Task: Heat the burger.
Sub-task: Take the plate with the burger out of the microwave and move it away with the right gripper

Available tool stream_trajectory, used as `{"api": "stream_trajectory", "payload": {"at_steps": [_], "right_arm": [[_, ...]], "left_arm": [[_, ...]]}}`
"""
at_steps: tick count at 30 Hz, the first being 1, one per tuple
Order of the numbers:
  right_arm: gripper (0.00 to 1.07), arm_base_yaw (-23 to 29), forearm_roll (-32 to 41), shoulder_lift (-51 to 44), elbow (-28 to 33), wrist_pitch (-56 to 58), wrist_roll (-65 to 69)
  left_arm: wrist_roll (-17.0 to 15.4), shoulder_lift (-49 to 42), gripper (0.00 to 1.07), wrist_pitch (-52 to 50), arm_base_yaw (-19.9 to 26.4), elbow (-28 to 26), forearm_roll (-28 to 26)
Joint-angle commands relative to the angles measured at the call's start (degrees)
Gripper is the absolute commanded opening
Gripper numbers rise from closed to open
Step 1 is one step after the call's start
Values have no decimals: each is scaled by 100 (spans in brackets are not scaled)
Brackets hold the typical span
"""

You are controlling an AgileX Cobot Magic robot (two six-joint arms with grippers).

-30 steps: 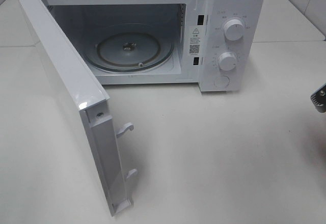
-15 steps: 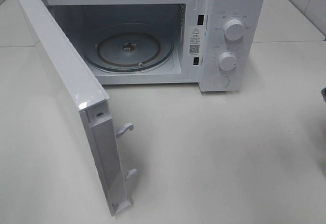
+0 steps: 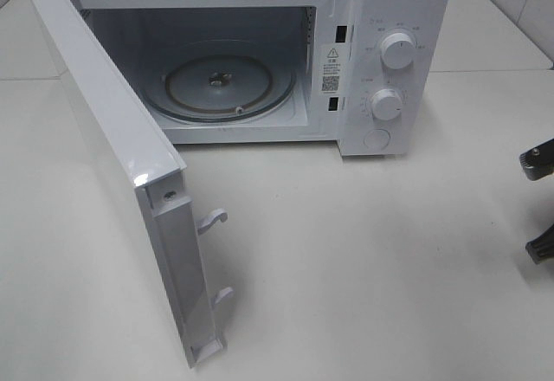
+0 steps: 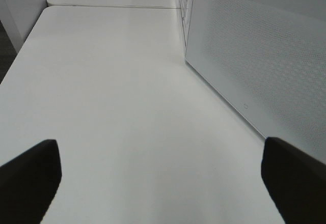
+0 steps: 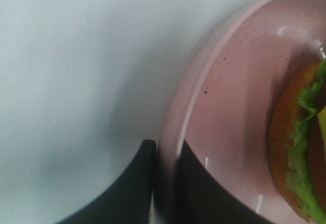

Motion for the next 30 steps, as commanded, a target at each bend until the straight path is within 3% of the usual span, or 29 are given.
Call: {"api": "stream_trajectory", "payload": {"at_steps": [1,3,6,8,9,11,14,16,20,24,27,29,30], "right_arm": [[17,-17,-149,40,-74,52,149],[29,-17,-149,52,-74,-74,149],[33,-17,-149,52,-74,-103,149],[56,-17,69,34,-74,-155,126],[56,-17,69,34,-74,-155,126],[72,-17,338,11,-74,-155,126],[76,-17,504,-52,-74,-143,126],[87,-17,705,-212,-74,-138,126],[86,-11,968,-413,-120,-155,-40],[85,-11,1896,-814,-229,-109,-877],[84,-11,2149,-922,-241,-109,-1112],[83,-11,3306,-1289,-304,63,-2131],[83,-11,3306,-1289,-304,63,-2131]], "left_arm": [[-29,-23,101,-11,23,6,-29],[-29,-23,101,-11,23,6,-29],[-29,-23,101,-11,23,6,-29],[-29,-23,101,-11,23,6,-29],[-29,-23,101,-11,23,6,-29],[-29,-23,101,-11,23,6,-29],[-29,-23,101,-11,23,6,-29],[-29,-23,101,-11,23,6,-29],[-29,-23,101,-11,23,6,-29],[-29,-23,101,-11,23,6,-29],[-29,-23,101,-11,23,6,-29],[-29,-23,101,-11,23,6,-29],[-29,-23,101,-11,23,6,-29]]}}
